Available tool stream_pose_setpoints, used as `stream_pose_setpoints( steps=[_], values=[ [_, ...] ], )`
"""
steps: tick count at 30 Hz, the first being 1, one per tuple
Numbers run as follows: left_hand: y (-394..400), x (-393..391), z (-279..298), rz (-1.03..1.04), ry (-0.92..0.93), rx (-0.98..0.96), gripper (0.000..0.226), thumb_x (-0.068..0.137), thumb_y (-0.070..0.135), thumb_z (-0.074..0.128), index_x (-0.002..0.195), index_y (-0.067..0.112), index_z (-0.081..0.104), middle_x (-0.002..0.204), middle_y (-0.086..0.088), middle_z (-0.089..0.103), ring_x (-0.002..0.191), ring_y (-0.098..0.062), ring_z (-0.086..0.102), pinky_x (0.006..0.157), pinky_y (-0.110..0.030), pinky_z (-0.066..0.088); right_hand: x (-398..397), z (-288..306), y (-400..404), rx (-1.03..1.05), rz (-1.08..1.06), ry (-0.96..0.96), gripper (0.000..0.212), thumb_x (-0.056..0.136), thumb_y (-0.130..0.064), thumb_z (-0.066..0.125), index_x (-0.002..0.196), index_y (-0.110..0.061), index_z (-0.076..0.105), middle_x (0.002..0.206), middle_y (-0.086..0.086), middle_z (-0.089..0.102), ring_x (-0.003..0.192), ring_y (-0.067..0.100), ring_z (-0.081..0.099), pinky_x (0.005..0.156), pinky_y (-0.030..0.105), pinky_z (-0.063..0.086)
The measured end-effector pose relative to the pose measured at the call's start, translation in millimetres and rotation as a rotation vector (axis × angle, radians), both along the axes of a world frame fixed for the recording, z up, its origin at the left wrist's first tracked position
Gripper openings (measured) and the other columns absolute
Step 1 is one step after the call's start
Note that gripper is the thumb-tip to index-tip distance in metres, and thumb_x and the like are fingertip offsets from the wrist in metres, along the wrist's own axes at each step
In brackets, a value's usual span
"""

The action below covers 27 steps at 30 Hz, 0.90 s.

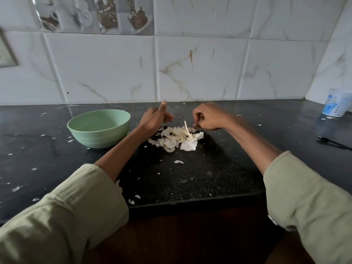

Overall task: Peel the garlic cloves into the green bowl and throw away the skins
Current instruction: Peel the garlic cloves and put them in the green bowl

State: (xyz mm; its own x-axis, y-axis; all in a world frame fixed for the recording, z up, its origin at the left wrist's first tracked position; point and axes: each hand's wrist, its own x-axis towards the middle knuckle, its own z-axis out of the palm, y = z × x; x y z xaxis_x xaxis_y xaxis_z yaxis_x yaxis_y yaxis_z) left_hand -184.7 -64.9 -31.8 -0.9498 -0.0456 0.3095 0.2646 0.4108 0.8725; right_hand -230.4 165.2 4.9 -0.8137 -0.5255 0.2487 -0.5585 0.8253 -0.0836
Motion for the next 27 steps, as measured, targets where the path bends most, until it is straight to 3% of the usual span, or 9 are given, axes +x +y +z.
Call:
stream_pose_setpoints(
  steps=[2, 6, 9, 11, 14, 17, 19, 22, 27],
  values=[
    [0, -1, 0, 0.007, 0.002, -0.002, 0.071, 0.112, 0.055, 0.026, 0.098, 0.01, 0.08, 0.097, -0.003, 0.081, 0.095, -0.015, 0.075, 0.079, -0.024, 0.051, 4, 0, -2, -0.122, 0.01, 0.04, 0.024, 0.09, -0.02, 0.079, 0.077, -0.028, 0.061, 0.077, -0.02, 0.062, 0.073, -0.004, 0.058, 0.076, 0.033, 0.056],
    [2, -2, -1, 0.015, 0.01, -0.038, 0.072, 0.111, 0.055, 0.026, 0.099, 0.01, 0.08, 0.098, -0.003, 0.081, 0.095, -0.014, 0.075, 0.078, -0.024, 0.051, 14, 14, -11, -0.471, -0.04, 0.338, 0.016, 0.093, -0.007, 0.07, 0.081, -0.014, 0.062, 0.07, -0.015, 0.063, 0.064, -0.014, 0.053, 0.067, 0.025, 0.048],
    [0, -6, -2, 0.025, 0.007, -0.028, 0.072, 0.111, 0.057, 0.026, 0.096, 0.012, 0.081, 0.096, -0.001, 0.081, 0.094, -0.015, 0.075, 0.084, -0.029, 0.053, 13, 8, -13, -0.193, -0.082, 0.077, 0.014, 0.091, -0.005, 0.07, 0.082, -0.014, 0.064, 0.077, -0.008, 0.068, 0.075, 0.001, 0.066, 0.07, 0.026, 0.05],
    [-3, -7, -1, 0.039, -0.006, -0.014, 0.07, 0.111, 0.056, 0.028, 0.094, 0.013, 0.08, 0.095, -0.002, 0.081, 0.094, -0.016, 0.076, 0.088, -0.031, 0.055, 14, 1, -11, -0.035, -0.084, -0.128, 0.003, 0.094, -0.006, 0.071, 0.093, -0.007, 0.068, 0.078, -0.009, 0.062, 0.068, -0.004, 0.058, 0.068, 0.021, 0.045],
    [-4, -5, -2, 0.028, 0.005, -0.017, 0.059, 0.111, 0.052, 0.038, 0.099, 0.011, 0.079, 0.097, -0.003, 0.08, 0.095, -0.016, 0.075, 0.095, -0.035, 0.057, 15, 0, -9, -0.158, -0.049, -0.122, 0.005, 0.094, -0.003, 0.071, 0.099, -0.001, 0.07, 0.075, -0.011, 0.061, 0.053, -0.014, 0.054, 0.048, 0.003, 0.036],
    [-7, -1, -1, -0.012, 0.029, -0.127, 0.036, 0.106, 0.043, 0.057, 0.104, 0.014, 0.077, 0.103, 0.003, 0.08, 0.1, -0.014, 0.073, 0.1, -0.038, 0.057, 15, -2, -11, -0.368, 0.002, -0.131, 0.013, 0.097, -0.01, 0.071, 0.099, 0.002, 0.067, 0.073, -0.004, 0.067, 0.052, -0.005, 0.056, 0.056, 0.011, 0.045],
    [-6, 1, 1, -0.039, 0.05, -0.182, 0.027, 0.099, 0.043, 0.067, 0.097, 0.018, 0.078, 0.1, 0.009, 0.079, 0.097, -0.012, 0.073, 0.094, -0.035, 0.058, 17, 1, -15, -0.547, 0.072, -0.174, 0.018, 0.096, -0.017, 0.073, 0.1, 0.0, 0.068, 0.074, 0.001, 0.072, 0.056, 0.002, 0.062, 0.06, 0.019, 0.051],
    [0, 10, 4, -0.062, 0.07, -0.186, 0.028, 0.094, 0.044, 0.075, 0.095, 0.016, 0.079, 0.077, 0.015, 0.075, 0.063, 0.003, 0.059, 0.061, -0.015, 0.047, 18, 4, -24, -0.714, 0.168, -0.22, 0.018, 0.096, -0.019, 0.074, 0.103, -0.002, 0.073, 0.076, 0.004, 0.075, 0.059, 0.003, 0.063, 0.058, 0.016, 0.05],
    [3, 13, 6, -0.052, 0.167, -0.17, 0.024, 0.088, 0.039, 0.081, 0.092, 0.015, 0.081, 0.076, 0.01, 0.076, 0.058, 0.006, 0.057, 0.06, -0.011, 0.043, 18, -1, -32, -0.793, 0.164, -0.295, 0.013, 0.097, -0.015, 0.072, 0.105, -0.005, 0.076, 0.094, 0.015, 0.077, 0.068, 0.004, 0.064, 0.063, 0.019, 0.053]
  ],
)
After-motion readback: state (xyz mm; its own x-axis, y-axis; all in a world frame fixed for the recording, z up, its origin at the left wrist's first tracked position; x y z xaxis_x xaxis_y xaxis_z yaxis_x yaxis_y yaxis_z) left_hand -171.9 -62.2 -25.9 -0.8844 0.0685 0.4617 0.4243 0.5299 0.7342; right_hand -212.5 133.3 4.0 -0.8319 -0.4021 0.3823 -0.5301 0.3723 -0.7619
